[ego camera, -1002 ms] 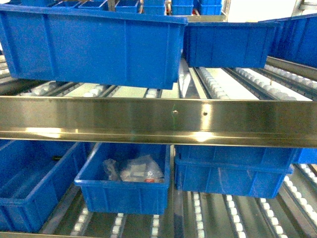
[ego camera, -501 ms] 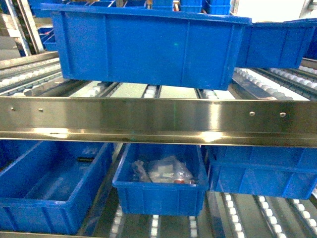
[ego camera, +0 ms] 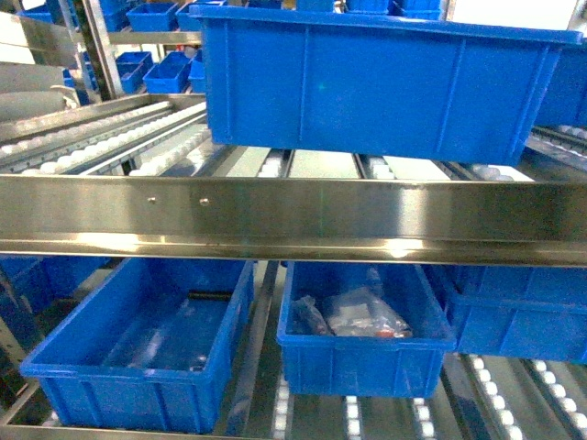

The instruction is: Move flower gift bag to table near conveyor

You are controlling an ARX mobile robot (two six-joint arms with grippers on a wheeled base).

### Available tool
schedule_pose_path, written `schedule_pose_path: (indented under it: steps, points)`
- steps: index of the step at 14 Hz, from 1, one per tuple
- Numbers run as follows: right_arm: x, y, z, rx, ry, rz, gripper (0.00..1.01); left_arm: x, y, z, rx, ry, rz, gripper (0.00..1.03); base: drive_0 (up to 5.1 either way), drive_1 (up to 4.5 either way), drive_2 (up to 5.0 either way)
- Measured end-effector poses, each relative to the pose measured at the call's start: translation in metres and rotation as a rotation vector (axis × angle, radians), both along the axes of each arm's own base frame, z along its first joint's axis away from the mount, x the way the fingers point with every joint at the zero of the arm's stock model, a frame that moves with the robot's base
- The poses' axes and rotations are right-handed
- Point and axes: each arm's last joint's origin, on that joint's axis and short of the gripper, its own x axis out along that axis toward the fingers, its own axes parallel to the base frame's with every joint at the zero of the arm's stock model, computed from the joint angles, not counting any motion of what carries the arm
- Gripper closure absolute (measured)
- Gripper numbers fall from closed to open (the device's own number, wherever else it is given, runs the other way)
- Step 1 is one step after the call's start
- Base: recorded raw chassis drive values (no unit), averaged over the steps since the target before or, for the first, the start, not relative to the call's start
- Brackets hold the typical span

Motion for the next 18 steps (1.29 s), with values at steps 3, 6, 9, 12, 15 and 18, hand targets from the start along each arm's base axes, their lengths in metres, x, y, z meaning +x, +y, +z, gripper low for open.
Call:
schedule_pose_path:
  steps: [3, 6, 9, 12, 15, 18]
  points:
    - [-0.0002, 0.0, 0.0001, 0.0, -0.001, 0.0, 0.99, -0.0001, 0.0, 0.0002, 0.0, -0.002, 0.0, 1.01, -4.5, 0.87, 4.0]
    - [-0.0001, -0.0001, -0.0001, 0.0, 0.001, 0.0, 0.99, -0.0001, 0.0, 0.0001, 0.0, 0.0, 0.0, 1.01, -4.5, 0.87, 4.0]
    - [-0.0002, -0.0001, 0.0, 0.0, 0.001, -0.001, 0.99, -0.0001, 0.0, 0.0002, 0.0, -0.002, -0.001, 1.01, -4.5, 0.87, 4.0]
    - [-0.0002, 0.0, 0.0, 0.0, 0.0, 0.0, 0.99, -0.0001, 0.0002, 0.0001, 0.0, 0.0, 0.002, 1.01, -4.5, 0.87, 4.0]
    - [-0.0002, 0.0, 0.0002, 0.0, -0.002, 0.0, 0.99, -0.0003, 0.0001, 0.0004, 0.0, -0.003, 0.0, 1.01, -4.5, 0.87, 4.0]
    - [-0.0002, 0.0, 0.0002, 0.0, -0.001, 0.0, 0.99, -0.0003, 0.0002, 0.0002, 0.0, -0.001, 0.001, 1.01, -4.8, 1.2, 3.6]
